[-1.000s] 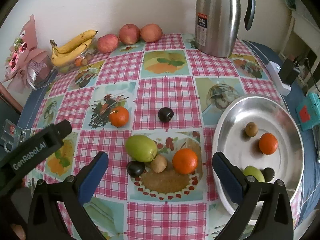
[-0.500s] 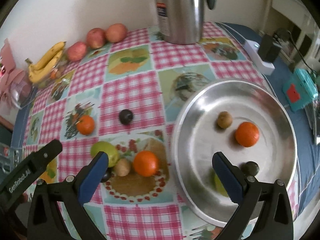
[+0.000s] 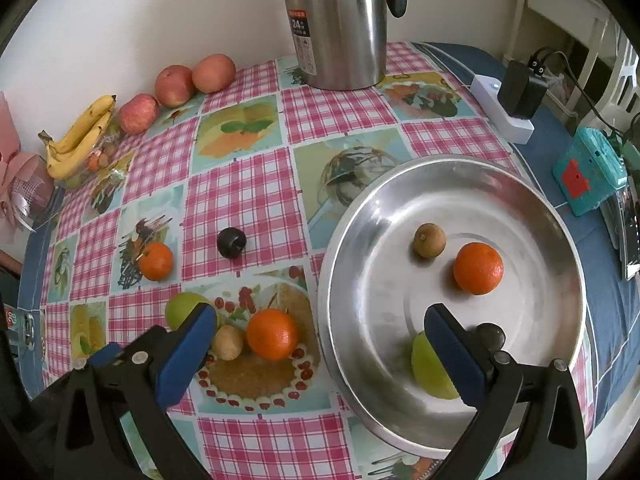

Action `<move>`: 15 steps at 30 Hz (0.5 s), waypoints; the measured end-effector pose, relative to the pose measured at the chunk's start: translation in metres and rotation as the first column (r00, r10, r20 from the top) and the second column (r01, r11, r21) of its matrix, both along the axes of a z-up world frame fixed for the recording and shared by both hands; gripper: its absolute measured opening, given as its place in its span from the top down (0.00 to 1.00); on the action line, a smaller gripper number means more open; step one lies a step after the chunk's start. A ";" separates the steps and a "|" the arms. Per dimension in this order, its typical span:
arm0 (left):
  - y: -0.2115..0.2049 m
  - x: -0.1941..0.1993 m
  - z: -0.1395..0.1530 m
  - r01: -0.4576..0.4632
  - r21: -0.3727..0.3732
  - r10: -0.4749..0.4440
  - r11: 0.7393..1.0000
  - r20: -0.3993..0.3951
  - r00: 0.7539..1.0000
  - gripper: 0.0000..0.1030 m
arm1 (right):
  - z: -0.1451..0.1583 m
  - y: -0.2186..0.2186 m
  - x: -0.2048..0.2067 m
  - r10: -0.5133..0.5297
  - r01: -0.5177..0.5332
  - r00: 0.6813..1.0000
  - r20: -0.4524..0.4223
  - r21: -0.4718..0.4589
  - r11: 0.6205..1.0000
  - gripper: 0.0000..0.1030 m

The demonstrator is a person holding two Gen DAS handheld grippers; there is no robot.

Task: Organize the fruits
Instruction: 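Lower the left gripper onto the black plum and close on it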

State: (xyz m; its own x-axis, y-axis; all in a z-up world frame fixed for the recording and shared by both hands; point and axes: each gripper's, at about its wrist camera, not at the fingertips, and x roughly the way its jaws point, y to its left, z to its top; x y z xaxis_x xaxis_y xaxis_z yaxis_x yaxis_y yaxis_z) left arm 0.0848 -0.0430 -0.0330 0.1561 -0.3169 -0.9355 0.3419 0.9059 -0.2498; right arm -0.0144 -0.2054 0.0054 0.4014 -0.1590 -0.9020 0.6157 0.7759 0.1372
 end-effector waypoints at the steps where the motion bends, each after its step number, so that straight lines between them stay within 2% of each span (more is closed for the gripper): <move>1: -0.001 0.000 -0.002 0.000 -0.012 0.000 1.000 -0.020 1.000 0.32 | 0.000 0.000 0.000 0.002 -0.002 1.000 0.002 0.001 1.000 0.00; 5: -0.004 -0.002 -0.008 0.004 -0.035 -0.006 0.999 -0.059 0.998 0.36 | 0.000 0.001 0.001 0.008 -0.008 1.000 -0.001 0.002 1.000 0.00; 9: -0.008 -0.004 -0.011 0.017 -0.043 -0.020 0.999 -0.084 0.996 0.48 | 0.000 0.002 0.002 0.012 -0.012 1.000 0.000 0.005 1.000 0.00; 15: -0.012 -0.005 -0.012 0.025 -0.045 -0.029 0.999 -0.088 0.996 0.51 | 0.000 0.003 0.003 0.019 -0.019 1.000 -0.001 0.004 1.000 0.00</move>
